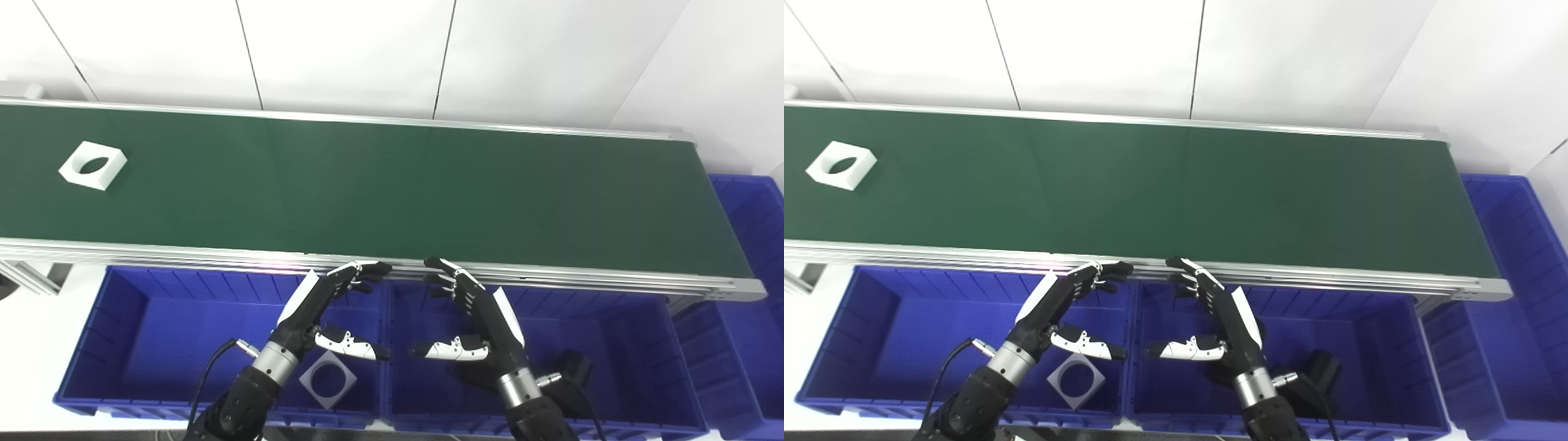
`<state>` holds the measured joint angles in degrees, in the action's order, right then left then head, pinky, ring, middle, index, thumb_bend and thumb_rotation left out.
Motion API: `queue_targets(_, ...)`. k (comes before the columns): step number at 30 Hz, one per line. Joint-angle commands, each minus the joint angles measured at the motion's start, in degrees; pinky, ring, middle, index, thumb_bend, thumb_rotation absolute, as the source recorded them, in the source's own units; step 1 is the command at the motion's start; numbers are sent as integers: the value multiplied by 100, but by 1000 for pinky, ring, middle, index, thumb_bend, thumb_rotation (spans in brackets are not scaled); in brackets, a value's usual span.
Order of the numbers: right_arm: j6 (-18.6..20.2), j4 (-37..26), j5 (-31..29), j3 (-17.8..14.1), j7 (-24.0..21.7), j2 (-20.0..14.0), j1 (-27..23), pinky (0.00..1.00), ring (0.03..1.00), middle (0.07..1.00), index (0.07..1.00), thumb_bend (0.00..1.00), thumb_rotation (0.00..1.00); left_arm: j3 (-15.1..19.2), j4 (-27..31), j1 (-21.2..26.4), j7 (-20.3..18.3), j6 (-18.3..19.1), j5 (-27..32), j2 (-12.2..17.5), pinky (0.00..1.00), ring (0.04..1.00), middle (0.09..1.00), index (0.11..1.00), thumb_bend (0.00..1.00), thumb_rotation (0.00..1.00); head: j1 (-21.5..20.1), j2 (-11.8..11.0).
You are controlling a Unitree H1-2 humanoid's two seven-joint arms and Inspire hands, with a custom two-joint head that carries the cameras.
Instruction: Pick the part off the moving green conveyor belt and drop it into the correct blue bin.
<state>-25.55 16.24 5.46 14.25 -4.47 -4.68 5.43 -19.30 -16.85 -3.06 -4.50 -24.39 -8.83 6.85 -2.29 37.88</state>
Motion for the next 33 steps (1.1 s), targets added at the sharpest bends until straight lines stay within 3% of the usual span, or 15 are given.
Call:
queue_targets(1, -134, -112, -36, 9, 1, 31, -98, 724, 793, 894, 817, 1000, 250, -18, 95, 134, 69, -253, 37, 1, 712, 777, 794, 760, 946, 172, 2, -8)
queue_targets(33, -134, -77, 55, 69, 116, 31, -75, 718, 791, 895, 821, 1000, 276, -51, 104, 129, 49, -253, 79, 50, 711, 774, 791, 761, 953, 185, -11, -1)
